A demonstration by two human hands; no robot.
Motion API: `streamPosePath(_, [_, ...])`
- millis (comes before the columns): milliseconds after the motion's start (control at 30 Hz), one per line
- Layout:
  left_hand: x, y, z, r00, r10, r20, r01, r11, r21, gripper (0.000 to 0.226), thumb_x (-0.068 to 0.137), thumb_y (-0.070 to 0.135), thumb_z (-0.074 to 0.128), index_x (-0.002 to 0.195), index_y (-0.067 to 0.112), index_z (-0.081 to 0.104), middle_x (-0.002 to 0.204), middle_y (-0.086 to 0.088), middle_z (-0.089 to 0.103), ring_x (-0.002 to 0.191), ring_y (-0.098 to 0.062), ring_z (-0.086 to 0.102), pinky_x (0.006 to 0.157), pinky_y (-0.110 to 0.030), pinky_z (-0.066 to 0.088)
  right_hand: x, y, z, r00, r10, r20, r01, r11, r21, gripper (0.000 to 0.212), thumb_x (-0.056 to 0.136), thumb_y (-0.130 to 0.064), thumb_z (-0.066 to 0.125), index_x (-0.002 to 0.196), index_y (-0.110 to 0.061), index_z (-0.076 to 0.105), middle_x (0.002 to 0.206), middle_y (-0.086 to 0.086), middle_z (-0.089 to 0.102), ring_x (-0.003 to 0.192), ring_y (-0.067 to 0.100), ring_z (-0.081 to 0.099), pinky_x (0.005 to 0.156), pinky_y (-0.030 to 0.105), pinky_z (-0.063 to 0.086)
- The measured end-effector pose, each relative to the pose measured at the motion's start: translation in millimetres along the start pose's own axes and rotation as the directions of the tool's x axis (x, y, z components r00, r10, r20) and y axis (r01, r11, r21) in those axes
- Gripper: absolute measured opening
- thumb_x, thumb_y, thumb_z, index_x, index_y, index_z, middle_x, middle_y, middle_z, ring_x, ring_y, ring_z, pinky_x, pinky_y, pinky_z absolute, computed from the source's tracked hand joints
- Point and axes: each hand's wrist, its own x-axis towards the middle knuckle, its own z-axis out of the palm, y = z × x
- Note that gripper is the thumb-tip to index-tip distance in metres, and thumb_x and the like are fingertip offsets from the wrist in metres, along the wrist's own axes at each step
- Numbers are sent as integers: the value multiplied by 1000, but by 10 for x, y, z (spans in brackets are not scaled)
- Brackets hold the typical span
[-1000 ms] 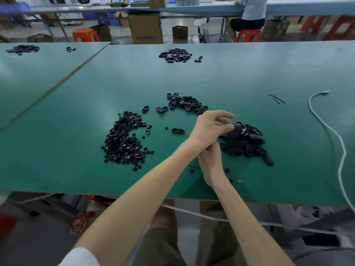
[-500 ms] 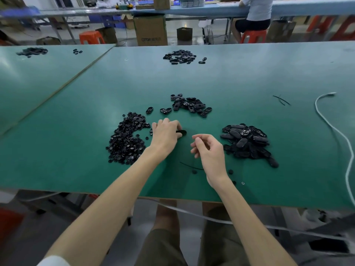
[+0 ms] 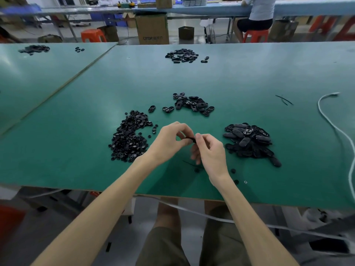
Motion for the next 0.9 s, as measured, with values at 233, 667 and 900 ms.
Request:
streamPosePath(233, [31, -267, -357, 970, -109, -216, 182, 918, 353, 29, 100, 4, 59, 124, 13, 71, 119, -4, 69, 101, -19, 66, 99, -37, 53, 10, -9, -27, 999, 34, -23, -30, 987, 158, 14, 103, -8, 62, 114, -15, 67, 84, 4, 76, 72, 19, 73, 60, 26, 54])
streamPosePath(667, [161, -509, -438, 952, -121, -282, 278, 726, 628, 17, 100, 17, 65, 111, 19, 79, 111, -7, 72, 109, -27, 62, 105, -40, 34, 2, -28, -27, 1000, 31, 6, -31, 990, 138, 17, 101, 0, 62, 107, -14, 71, 88, 6, 79, 79, 17, 76, 61, 22, 55])
streamPosePath(900, [125, -471, -463, 939, -59, -339, 256, 779, 573, 15, 100, 21, 67, 109, 18, 77, 110, -3, 73, 104, -24, 66, 104, -40, 37, 12, -21, -21, 999, 35, 9, -36, 991, 126, 16, 101, 0, 62, 109, -11, 71, 88, 7, 78, 78, 17, 76, 61, 22, 55])
